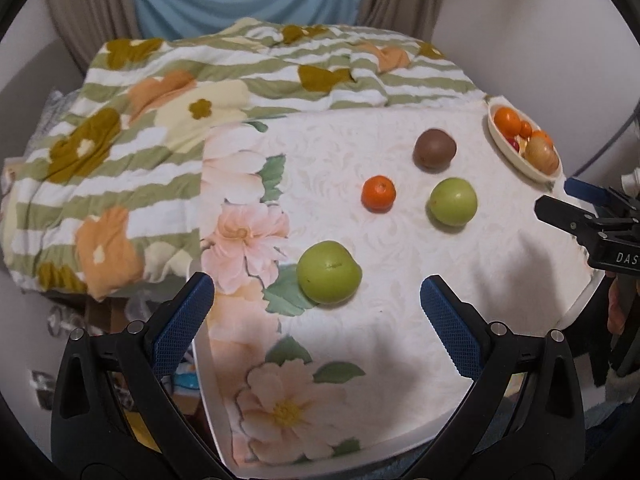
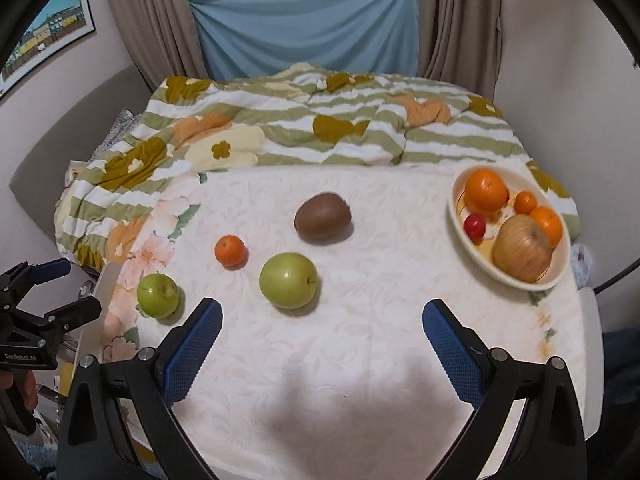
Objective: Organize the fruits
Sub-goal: 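Move both open tools back toward the green fruits on the table, then grasp the green pear with the left tool while the right tool grasps a green apple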
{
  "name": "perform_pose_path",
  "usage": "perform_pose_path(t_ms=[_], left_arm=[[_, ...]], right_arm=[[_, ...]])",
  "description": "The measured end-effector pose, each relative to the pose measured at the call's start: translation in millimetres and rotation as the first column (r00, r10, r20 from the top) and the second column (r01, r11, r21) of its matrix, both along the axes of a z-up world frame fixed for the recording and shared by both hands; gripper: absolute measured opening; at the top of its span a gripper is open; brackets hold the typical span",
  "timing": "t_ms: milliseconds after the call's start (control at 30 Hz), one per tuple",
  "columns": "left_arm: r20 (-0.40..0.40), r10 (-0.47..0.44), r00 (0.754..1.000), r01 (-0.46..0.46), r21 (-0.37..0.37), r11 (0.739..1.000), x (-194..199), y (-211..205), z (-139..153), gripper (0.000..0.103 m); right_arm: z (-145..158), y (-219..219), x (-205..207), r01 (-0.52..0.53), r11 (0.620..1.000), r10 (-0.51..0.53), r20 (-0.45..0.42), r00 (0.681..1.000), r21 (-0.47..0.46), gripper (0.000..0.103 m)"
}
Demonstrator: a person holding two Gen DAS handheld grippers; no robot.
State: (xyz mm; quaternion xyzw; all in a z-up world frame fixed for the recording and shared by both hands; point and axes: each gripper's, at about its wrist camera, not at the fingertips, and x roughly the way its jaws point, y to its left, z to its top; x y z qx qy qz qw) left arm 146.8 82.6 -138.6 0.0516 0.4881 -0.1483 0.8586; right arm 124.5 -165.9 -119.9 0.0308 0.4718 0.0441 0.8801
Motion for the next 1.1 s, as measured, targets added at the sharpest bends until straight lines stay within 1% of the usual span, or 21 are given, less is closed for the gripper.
perform_pose_path(t_ms=[100,233,267,333,400,533,567,600,633,700,767,900,967,1000,1033,1100], left_arm=[[-0.01,-0.05,0.999,0.05,0.0,0.999,9.0,-3.1,-15.6,0.103],[-0.02,-0.122,0.992,0.123,0.002,0.992,18.0,-9.5,-33.3,0.103],[-0.027,-0.146,0.989,0.146,0.003,0.989,20.5,-12.0,-39.4,0.1],[-0.04,-0.171,0.984,0.172,0.015,0.985,23.3,-15.7,-47.8,0.091],[-0.051,-0.199,0.979,0.2,0.019,0.98,26.9,-19.9,-57.1,0.085],[-0.059,-0.242,0.968,0.243,0.017,0.97,31.3,-25.8,-68.8,0.084],[-0.057,-0.249,0.967,0.251,0.02,0.968,31.5,-27.4,-70.0,0.081],[-0.055,-0.257,0.965,0.259,0.026,0.966,31.8,-28.9,-71.4,0.074],[-0.055,-0.265,0.963,0.267,0.031,0.963,32.7,-30.6,-72.9,0.07],[-0.054,-0.271,0.961,0.274,0.041,0.961,33.8,-31.8,-74.9,0.068],[-0.048,-0.271,0.961,0.273,0.054,0.96,34.5,-31.9,-75.5,0.064],[-0.052,-0.272,0.961,0.275,0.057,0.96,36.3,-31.1,-74.9,0.062],[-0.052,-0.271,0.961,0.274,0.06,0.96,35.8,-31.3,-74.9,0.062],[-0.053,-0.268,0.962,0.271,0.059,0.961,36.2,-30.8,-74.9,0.062],[-0.054,-0.264,0.963,0.267,0.058,0.962,36.3,-30.5,-75.0,0.062],[-0.056,-0.249,0.967,0.252,0.054,0.966,36.4,-29.8,-75.1,0.062]], right_arm=[[-14.9,6.5,6.6,0.004,1.0,-0.004,-0.021,1.0,-0.005,0.1],[-34.9,13.8,16.9,0.004,0.999,-0.006,-0.053,0.999,-0.035,0.1],[-38.1,14.9,18.8,0.004,0.999,-0.006,-0.057,0.998,-0.037,0.1],[-46.6,17.5,23.0,0.0,0.999,-0.003,-0.064,0.998,-0.037,0.1],[-51.5,20.6,25.7,-0.005,0.999,0.002,-0.069,0.998,-0.041,0.1],[-62.9,24.8,31.0,-0.015,0.999,0.011,-0.083,0.997,-0.052,0.1],[-64.9,25.0,32.1,-0.016,0.999,0.012,-0.083,0.996,-0.049,0.1],[-66.9,25.2,33.5,-0.018,0.999,0.014,-0.086,0.996,-0.046,0.1],[-68.7,25.4,35.1,-0.02,0.999,0.016,-0.088,0.996,-0.045,0.1],[-71.1,26.0,38.0,-0.025,0.999,0.021,-0.09,0.996,-0.043,0.1],[-73.5,27.2,41.1,-0.031,0.999,0.027,-0.09,0.996,-0.04,0.1],[-78.6,30.0,47.2,-0.044,0.998,0.041,-0.091,0.995,-0.033,0.099],[-81.3,31.0,51.0,-0.05,0.999,0.048,-0.094,0.994,-0.022,0.09],[-82.6,31.0,52.9,-0.053,0.999,0.051,-0.097,0.994,-0.014,0.088],[-83.9,31.0,54.6,-0.053,0.999,0.052,-0.1,0.994,-0.009,0.086],[-86.4,31.7,58.8,-0.055,0.998,0.054,-0.101,0.993,-0.006,0.086]])
